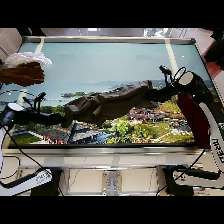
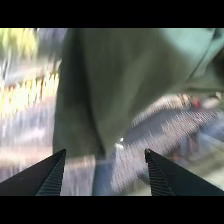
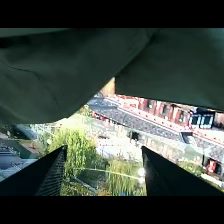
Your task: Fold the shirts.
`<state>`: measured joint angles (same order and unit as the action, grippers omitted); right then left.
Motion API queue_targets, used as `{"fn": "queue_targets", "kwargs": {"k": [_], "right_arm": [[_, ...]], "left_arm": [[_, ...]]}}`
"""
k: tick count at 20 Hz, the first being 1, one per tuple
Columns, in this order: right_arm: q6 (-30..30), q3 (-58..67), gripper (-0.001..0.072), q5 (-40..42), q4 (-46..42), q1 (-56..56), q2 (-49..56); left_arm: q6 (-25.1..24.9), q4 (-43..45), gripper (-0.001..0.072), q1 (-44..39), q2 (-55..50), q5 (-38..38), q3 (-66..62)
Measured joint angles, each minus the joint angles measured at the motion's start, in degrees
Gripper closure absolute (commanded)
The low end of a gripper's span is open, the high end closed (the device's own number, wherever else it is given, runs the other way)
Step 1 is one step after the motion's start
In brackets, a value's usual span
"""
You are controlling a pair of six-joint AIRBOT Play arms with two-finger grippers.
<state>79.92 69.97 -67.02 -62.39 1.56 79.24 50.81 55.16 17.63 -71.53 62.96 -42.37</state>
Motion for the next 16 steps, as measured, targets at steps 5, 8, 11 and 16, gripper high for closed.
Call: {"fn": "queue_targets", "kwargs": {"k": [5,8,11,16], "right_arm": [[-1.62,-0.39,0.0201,0.22,2.05,0.00,-0.70],[-2.25,-0.46,0.0202,0.31,2.38,0.00,-0.92],[-2.56,-0.48,0.0202,0.35,2.51,0.00,-0.96],[-2.60,-2.95,0.0202,0.66,2.23,0.17,-1.01]], "left_arm": [[2.10,0.11,0.0129,-6.51,-0.66,-11.23,0.48],[4.35,0.00,0.0352,-7.76,-1.75,-13.68,0.52],[5.16,-0.57,0.0692,-8.35,-2.40,-14.23,0.55],[5.84,-1.42,0.0693,-8.52,-2.23,-12.46,0.52]]}}
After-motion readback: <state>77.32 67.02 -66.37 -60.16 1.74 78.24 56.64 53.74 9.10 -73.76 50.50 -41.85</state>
